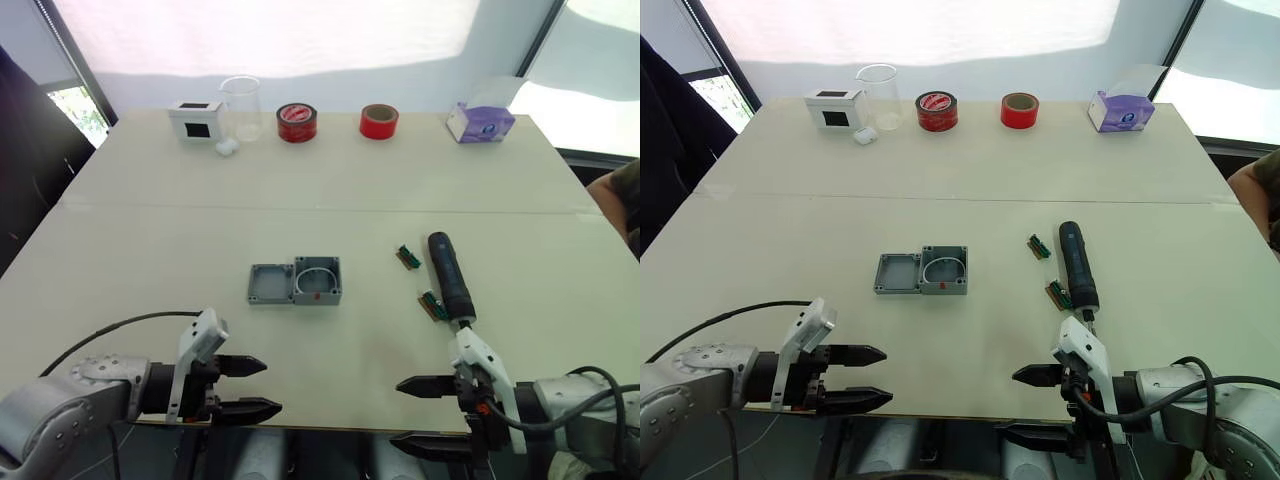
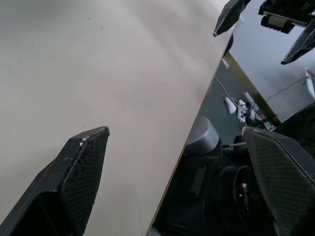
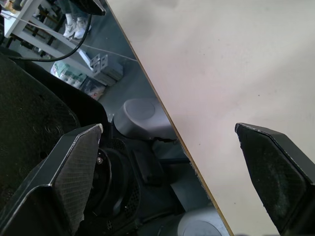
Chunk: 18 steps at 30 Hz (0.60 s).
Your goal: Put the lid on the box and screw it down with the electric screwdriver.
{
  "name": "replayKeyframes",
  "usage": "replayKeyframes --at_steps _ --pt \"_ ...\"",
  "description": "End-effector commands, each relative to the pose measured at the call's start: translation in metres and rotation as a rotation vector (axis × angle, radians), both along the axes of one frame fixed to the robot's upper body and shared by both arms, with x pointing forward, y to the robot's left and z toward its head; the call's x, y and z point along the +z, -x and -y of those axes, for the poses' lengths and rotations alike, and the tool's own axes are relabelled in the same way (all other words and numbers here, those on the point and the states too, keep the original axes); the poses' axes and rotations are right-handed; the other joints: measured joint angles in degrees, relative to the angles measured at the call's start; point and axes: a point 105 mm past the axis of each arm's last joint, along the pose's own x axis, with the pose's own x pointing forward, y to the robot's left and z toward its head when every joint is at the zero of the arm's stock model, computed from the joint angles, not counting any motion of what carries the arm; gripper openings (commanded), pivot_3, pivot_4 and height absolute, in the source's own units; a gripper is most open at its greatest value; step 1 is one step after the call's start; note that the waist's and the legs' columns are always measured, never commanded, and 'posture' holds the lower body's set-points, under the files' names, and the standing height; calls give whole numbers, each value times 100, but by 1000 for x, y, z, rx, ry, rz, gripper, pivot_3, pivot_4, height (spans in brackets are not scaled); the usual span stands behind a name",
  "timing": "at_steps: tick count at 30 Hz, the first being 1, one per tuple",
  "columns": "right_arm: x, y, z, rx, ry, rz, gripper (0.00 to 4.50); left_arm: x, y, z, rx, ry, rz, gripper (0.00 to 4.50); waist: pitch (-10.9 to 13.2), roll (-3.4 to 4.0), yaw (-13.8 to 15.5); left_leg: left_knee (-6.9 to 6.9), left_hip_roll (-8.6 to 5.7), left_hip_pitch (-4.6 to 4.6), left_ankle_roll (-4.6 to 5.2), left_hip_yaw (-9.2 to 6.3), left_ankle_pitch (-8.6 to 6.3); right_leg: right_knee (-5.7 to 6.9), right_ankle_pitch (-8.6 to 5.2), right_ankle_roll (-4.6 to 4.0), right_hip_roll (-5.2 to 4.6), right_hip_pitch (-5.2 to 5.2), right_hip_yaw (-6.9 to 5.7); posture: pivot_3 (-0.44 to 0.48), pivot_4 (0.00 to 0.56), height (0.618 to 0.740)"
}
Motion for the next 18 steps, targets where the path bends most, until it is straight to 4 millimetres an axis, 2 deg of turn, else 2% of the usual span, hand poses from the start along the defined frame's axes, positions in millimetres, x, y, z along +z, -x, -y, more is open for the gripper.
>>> replayKeyframes --at_steps 1,6,16,18 --pt "7 1 -4 13 -18 34 4500 6 -2 -1 2 3 24 4455 0 0 1 0 0 0 0 0 0 0 0 0 0 0 0 0 150 740" --pt "0 -8 0 -29 28 35 4500 5 -5 -2 19 -7 36 4455 0 0 0 0 0 0 0 0 0 0 0 0 0 0 0 0 150 740" --pt "15 -20 -9 -47 -65 105 4500 7 -7 -2 24 -10 41 4455 0 0 0 0 0 0 0 0 0 1 0 0 0 -1 0 0 150 740" --pt "19 -22 -13 -49 -90 119 4500 9 -14 -2 54 -13 94 4455 0 0 -2 0 0 0 0 0 0 1 0 0 0 -1 0 0 150 740"
